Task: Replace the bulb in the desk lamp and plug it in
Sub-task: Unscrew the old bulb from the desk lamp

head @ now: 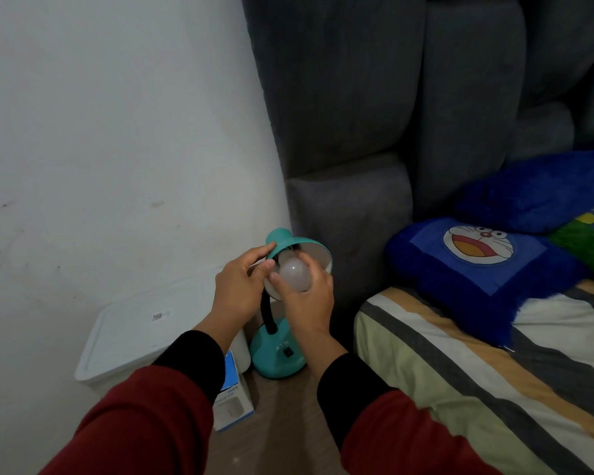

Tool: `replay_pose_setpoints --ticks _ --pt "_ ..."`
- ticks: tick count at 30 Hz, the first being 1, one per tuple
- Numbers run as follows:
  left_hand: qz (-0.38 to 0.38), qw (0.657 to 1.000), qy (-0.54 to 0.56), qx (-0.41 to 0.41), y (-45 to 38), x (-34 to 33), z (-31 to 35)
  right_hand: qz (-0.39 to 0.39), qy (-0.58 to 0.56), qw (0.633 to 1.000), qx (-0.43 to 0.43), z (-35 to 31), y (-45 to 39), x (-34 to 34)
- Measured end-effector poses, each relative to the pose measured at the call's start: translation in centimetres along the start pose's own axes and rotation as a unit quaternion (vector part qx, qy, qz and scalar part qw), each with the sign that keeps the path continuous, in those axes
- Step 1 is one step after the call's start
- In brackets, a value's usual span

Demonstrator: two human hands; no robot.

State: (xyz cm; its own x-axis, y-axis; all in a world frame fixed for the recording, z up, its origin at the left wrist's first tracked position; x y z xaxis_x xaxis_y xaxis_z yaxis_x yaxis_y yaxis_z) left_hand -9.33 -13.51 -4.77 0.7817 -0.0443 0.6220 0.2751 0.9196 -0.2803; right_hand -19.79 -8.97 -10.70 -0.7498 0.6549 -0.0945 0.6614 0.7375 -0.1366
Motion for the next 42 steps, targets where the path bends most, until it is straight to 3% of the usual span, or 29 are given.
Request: replay_pose_setpoints --ticks 4,17,25,34,42 --pt "0.000 1.000 -0.005 -0.006 -0.2 -0.1 -0.1 0.008 0.050 0.998 0.048 -0.4 0.1 0.1" --pt "0.004 1.000 -0.004 -0.006 -0.1 -0.1 0.0 0.021 0.076 0.996 0.032 -0.1 0.1 1.4" --pt "0.002 0.999 -0.052 -0.007 0.7 0.3 0.4 -0.047 0.148 0.988 -0.003 0.4 0.5 1.7" --pt "-0.080 0.979 -0.184 0.043 2.4 1.1 -2.1 -0.065 0.253 0.965 0.036 -1.0 1.3 2.7" --pt "-0.063 0.981 -0.179 0.050 5.2 3.2 -3.7 -0.192 0.264 0.941 0.091 -3.4 4.7 3.4"
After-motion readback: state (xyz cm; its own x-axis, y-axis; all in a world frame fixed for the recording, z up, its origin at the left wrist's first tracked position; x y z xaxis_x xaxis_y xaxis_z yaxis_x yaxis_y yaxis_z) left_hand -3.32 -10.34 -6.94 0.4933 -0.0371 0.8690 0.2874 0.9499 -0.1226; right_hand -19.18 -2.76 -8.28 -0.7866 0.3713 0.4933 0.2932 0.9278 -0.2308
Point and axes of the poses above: each hand's wrist, its own y-axis away from the middle knuckle, its own x-axis out of the back of the hand, z = x × y, the point moved 6 cm from there along -y, towards the middle knuckle, and after that the axes turned 3 degrees about -y, right-handed, at the moved point
